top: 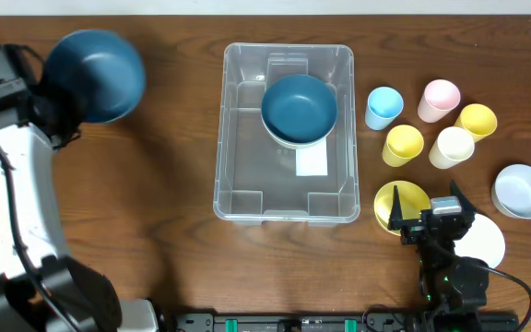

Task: Pack container
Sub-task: 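Lift the second teal bowl with the left gripper over the bin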

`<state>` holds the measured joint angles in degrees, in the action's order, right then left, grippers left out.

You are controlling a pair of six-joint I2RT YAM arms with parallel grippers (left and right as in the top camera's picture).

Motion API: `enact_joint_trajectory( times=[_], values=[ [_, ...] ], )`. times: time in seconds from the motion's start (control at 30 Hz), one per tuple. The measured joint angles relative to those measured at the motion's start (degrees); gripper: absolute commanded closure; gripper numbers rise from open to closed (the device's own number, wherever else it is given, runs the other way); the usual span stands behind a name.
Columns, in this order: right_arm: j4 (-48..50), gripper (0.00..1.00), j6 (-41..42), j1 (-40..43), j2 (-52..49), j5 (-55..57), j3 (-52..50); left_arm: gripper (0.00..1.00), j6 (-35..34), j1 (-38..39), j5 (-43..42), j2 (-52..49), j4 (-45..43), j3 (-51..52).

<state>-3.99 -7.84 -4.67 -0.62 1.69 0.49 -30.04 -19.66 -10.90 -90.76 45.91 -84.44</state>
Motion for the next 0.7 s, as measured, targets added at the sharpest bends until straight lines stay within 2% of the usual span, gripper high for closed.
enact_joint_trajectory(
  times=[0.3,0.7],
  values=[
    [0.0,0.01,0.0,0.0,0.0,0.0,0.0,0.94,5.5,18.1,-4.2,3.9,0.0,0.0],
    [0.0,0.01,0.0,0.0,0.0,0.0,0.0,0.94,8.0,37.9,-2.4,3.2,-5.9,0.0]
  ],
)
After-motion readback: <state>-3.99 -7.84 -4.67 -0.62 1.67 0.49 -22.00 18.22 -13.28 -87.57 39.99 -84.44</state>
